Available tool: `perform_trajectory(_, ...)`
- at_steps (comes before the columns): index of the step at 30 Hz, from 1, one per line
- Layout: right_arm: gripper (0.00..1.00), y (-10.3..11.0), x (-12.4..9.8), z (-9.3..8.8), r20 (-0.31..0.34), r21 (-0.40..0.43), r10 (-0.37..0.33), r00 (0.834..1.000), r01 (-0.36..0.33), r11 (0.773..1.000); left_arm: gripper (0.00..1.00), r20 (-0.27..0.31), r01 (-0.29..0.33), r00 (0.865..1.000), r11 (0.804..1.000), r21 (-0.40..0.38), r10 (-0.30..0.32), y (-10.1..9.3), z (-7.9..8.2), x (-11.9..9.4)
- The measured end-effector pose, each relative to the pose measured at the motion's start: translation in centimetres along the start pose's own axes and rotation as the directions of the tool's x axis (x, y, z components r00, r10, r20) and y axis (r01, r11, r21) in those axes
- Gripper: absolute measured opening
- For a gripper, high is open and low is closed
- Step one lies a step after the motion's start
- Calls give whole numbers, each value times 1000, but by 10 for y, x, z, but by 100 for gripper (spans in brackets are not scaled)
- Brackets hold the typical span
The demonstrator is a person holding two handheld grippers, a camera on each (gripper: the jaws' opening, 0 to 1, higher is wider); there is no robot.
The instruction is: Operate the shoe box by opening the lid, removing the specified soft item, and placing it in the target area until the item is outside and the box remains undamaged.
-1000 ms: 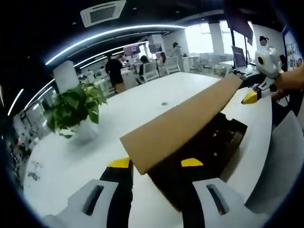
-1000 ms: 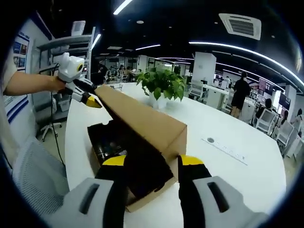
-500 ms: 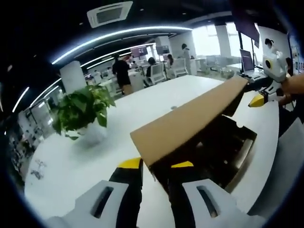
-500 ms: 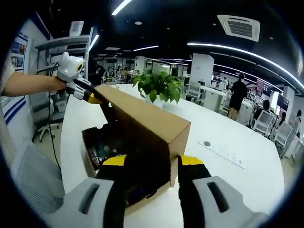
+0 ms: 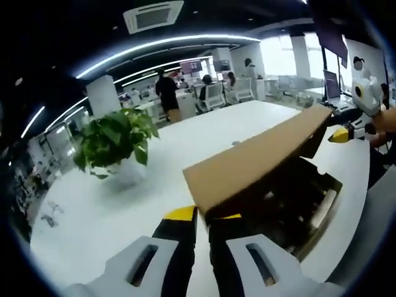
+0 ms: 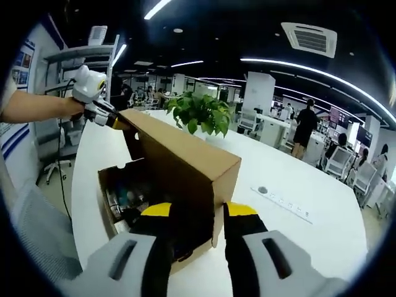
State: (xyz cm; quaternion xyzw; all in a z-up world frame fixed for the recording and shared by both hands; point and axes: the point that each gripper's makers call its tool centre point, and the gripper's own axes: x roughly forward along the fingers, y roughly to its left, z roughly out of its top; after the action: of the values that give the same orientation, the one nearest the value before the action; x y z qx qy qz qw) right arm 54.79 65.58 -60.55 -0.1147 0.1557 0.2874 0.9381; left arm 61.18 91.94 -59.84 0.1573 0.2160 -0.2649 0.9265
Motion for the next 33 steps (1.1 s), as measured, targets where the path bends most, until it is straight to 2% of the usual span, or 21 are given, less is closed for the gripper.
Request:
perform_trajectory(4, 23, -6, 1, -8, -20, -25, -26, 999, 25, 999, 3, 3, 1, 1000, 1000, -2, -1, 2, 2, 2)
perform_trajectory(12, 19, -18, -1, -31, -68, 0, -54, 996, 54, 999, 2, 8, 5, 1000, 1000, -3, -5, 5, 5, 7)
perform_trajectory(23, 10, -22, 5, -53, -101, -11, -58, 993, 58, 998, 3, 6, 16, 1000, 1000, 10, -16, 10, 11, 15)
perform_trajectory(33, 4, -27, 17, -61, -118, -11, -65, 991, 64, 998, 3, 5, 21, 1000, 1000, 14, -21, 18, 17, 29)
